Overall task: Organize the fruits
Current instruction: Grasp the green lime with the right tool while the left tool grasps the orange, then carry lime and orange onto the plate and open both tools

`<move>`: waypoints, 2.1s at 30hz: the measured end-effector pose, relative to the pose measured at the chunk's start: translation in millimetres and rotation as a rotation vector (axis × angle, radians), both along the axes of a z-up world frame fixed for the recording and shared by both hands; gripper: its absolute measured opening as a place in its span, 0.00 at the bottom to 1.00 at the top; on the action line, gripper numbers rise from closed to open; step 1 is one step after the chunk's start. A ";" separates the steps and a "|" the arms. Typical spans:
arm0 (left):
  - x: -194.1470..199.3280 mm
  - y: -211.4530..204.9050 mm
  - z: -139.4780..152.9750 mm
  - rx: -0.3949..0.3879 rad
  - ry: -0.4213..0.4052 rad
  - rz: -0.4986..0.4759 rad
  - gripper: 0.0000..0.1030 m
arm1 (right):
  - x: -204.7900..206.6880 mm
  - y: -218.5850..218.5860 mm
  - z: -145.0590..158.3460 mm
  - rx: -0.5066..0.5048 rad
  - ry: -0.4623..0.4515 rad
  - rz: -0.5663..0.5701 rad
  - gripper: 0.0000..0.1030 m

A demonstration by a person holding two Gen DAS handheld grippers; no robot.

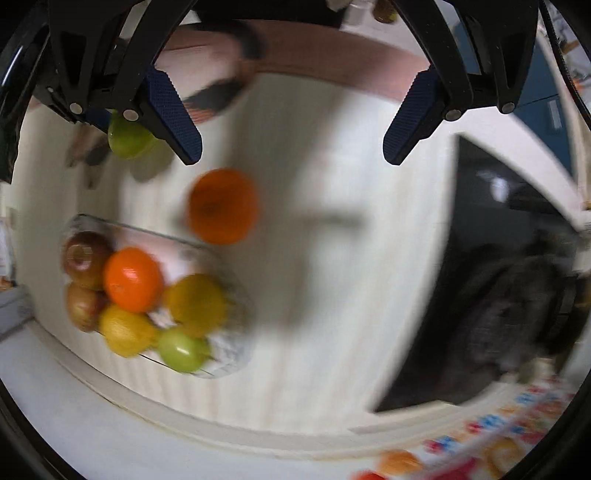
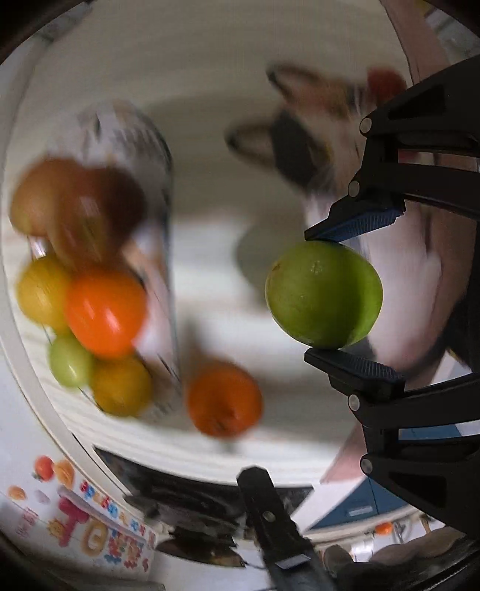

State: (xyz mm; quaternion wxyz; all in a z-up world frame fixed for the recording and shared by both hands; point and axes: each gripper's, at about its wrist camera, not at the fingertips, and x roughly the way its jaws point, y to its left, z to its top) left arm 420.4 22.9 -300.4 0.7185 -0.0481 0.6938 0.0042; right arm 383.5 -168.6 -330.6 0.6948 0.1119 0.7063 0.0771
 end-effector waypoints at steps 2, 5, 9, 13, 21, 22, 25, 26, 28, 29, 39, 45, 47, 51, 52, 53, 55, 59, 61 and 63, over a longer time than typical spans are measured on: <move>14.7 -13.7 -14.1 -0.030 0.029 -0.020 0.98 | 6.5 -15.1 0.2 -0.032 0.001 -0.003 0.58; 32.7 -34.1 -36.2 -0.034 0.073 -0.073 0.98 | 10.0 -29.3 -5.9 -0.031 0.022 -0.019 0.58; 45.7 -52.2 -60.1 -0.020 0.105 -0.133 0.95 | 9.6 -38.8 -14.9 -0.022 0.042 -0.029 0.58; 47.5 -57.0 -66.1 0.021 0.086 -0.152 0.60 | 9.1 -43.5 -16.1 -0.016 0.042 -0.040 0.59; 20.9 -56.2 -61.5 -0.012 0.088 -0.151 0.59 | 14.8 -50.9 -19.7 0.007 0.090 -0.057 0.61; 16.0 -56.6 -61.2 -0.017 0.089 -0.153 0.59 | 14.7 -52.7 -19.6 0.009 0.090 -0.059 0.61; 4.9 -57.8 -62.1 -0.030 0.094 -0.148 0.59 | 15.7 -56.0 -19.0 0.005 0.085 -0.062 0.61; 2.7 -58.0 -62.0 -0.030 0.089 -0.146 0.59 | 15.5 -55.2 -18.3 -0.001 0.076 -0.055 0.60; -0.2 -58.4 -61.1 -0.028 0.079 -0.140 0.59 | 11.7 -53.2 -16.4 -0.009 0.062 -0.050 0.59; -0.5 -58.0 -61.0 -0.033 0.079 -0.135 0.59 | 11.2 -51.2 -15.4 -0.018 0.057 -0.043 0.59; -0.8 -31.1 -6.4 -0.164 0.003 -0.089 0.59 | 13.3 -69.5 27.5 0.066 -0.014 -0.136 0.58; 37.2 -14.4 42.6 -0.233 -0.070 -0.058 0.59 | 39.2 -97.4 62.4 0.085 -0.098 -0.194 0.58; 51.3 -14.2 48.4 -0.219 -0.087 -0.055 0.59 | 53.5 -108.3 66.5 0.069 -0.117 -0.216 0.58; 92.6 -20.5 54.9 -0.225 -0.088 -0.053 0.59 | 83.2 -124.2 62.1 0.027 -0.124 -0.245 0.58; 98.7 -24.6 49.2 -0.225 -0.082 -0.056 0.59 | 90.6 -126.5 57.9 0.015 -0.122 -0.250 0.58; 104.1 -29.6 43.0 -0.224 -0.075 -0.063 0.59 | 96.9 -129.0 54.5 0.002 -0.118 -0.251 0.58; 115.5 -39.4 34.5 -0.216 -0.058 -0.079 0.59 | 104.4 -131.0 45.8 -0.022 -0.111 -0.253 0.58; 133.2 -61.7 14.6 -0.189 -0.021 -0.115 0.59 | 122.3 -136.3 33.1 -0.062 -0.103 -0.242 0.58; 138.7 -70.6 5.0 -0.172 -0.005 -0.138 0.59 | 126.9 -134.7 28.5 -0.077 -0.097 -0.234 0.59; 141.0 -77.3 -3.8 -0.158 0.017 -0.162 0.59 | 130.7 -132.6 22.2 -0.080 -0.087 -0.230 0.59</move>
